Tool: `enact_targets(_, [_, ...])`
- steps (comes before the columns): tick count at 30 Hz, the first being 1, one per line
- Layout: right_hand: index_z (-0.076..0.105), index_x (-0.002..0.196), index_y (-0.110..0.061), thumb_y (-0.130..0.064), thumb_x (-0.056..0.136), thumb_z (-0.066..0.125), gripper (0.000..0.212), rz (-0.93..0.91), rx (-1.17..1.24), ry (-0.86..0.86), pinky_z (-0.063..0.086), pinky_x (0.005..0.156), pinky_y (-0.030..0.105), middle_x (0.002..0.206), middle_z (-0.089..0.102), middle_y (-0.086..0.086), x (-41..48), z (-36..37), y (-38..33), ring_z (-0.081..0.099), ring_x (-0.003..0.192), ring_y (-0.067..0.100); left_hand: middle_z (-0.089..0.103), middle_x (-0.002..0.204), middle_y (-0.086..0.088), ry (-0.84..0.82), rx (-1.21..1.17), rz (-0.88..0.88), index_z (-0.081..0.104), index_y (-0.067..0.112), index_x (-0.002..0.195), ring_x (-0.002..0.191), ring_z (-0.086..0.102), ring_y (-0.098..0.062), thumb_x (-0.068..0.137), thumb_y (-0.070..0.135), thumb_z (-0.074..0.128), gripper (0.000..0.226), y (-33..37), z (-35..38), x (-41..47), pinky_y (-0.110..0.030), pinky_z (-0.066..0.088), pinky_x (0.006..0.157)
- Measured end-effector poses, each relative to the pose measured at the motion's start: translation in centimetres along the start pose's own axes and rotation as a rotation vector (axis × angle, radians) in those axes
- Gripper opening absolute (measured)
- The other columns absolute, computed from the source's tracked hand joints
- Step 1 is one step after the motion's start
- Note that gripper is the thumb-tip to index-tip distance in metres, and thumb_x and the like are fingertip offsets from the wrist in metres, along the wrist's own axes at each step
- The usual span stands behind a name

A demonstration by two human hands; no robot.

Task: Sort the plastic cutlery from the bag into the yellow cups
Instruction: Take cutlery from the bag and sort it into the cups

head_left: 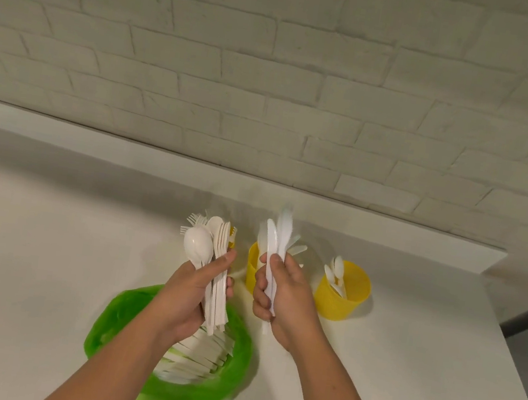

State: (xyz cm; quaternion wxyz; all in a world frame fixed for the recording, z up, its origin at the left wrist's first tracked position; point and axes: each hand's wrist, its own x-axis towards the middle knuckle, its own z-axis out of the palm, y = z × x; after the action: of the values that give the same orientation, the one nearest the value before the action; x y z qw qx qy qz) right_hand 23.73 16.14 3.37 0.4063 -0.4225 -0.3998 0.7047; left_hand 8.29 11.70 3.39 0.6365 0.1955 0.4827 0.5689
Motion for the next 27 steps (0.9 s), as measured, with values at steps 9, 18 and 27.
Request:
enact_targets(9, [0.055,0.1,-0.022,-0.022,0.111,0.036,0.022,-0.389,-0.311,0.233,0.054,0.08,0.034,0.083,0.067,-0.006,4.2,-0.5,-0.5,0.064,0.078,0.013,0.056,0.072,-0.002,-0.005,-0.026,0.03,0.066,0.012,0.12,0.066,0.055,-0.016,0.091,0.026,0.077,0.035,0.1,0.5,0.1,-0.032,0.047,0.067])
enact_targets(18, [0.045,0.112,-0.016,-0.015,0.109,0.039,0.007,-0.482,-0.536,0.293,0.05,0.072,0.024,0.08,0.063,-0.005,9.4,-1.0,1.3,0.066,0.078,0.017,0.054,0.08,-0.003,-0.047,-0.031,0.047,0.069,0.012,0.122,0.069,0.055,-0.016,0.09,0.025,0.077,0.035,-0.3,1.9,0.4,-0.03,0.052,0.066])
enact_targets(27, [0.045,0.116,-0.027,-0.008,0.099,0.06,0.03,-0.413,-0.498,0.342,0.046,0.074,0.008,0.097,0.067,-0.006,9.7,-1.0,1.9,0.066,0.095,0.0,0.057,0.079,0.0,-0.097,-0.008,0.044,0.07,0.01,0.123,0.071,0.055,-0.016,0.087,0.023,0.076,0.039,0.2,2.0,0.5,-0.028,0.053,0.065])
